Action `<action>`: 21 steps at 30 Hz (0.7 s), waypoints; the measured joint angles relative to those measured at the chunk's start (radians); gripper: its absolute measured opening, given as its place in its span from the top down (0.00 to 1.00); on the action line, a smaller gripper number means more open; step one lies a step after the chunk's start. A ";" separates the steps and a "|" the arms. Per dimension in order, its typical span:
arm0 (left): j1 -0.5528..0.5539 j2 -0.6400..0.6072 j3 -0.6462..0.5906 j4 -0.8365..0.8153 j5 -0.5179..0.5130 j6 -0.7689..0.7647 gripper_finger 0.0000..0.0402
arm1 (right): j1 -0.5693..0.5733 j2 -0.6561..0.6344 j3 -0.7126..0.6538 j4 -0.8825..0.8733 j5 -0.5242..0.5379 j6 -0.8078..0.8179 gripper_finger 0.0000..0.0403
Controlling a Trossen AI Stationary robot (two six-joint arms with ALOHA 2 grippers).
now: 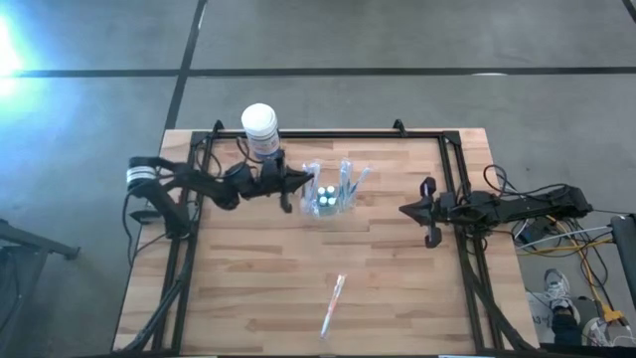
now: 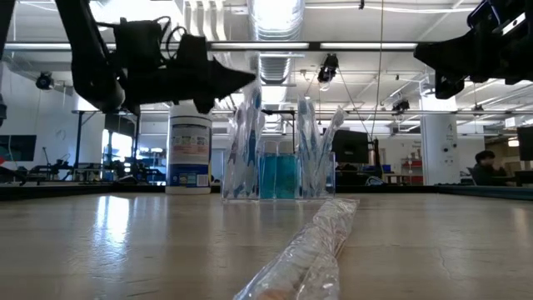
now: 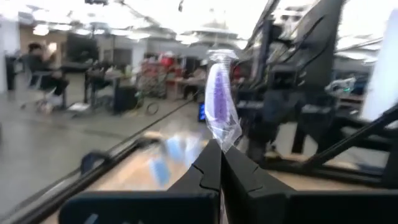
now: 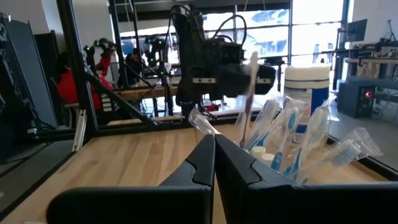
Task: Pick & Place toothbrushing station
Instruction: Put the violet toothbrush into the transparent bin organizer
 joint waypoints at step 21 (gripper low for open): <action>0.000 0.085 -0.106 0.010 0.016 0.004 1.00 | 0.000 0.039 0.000 0.002 0.000 0.007 0.98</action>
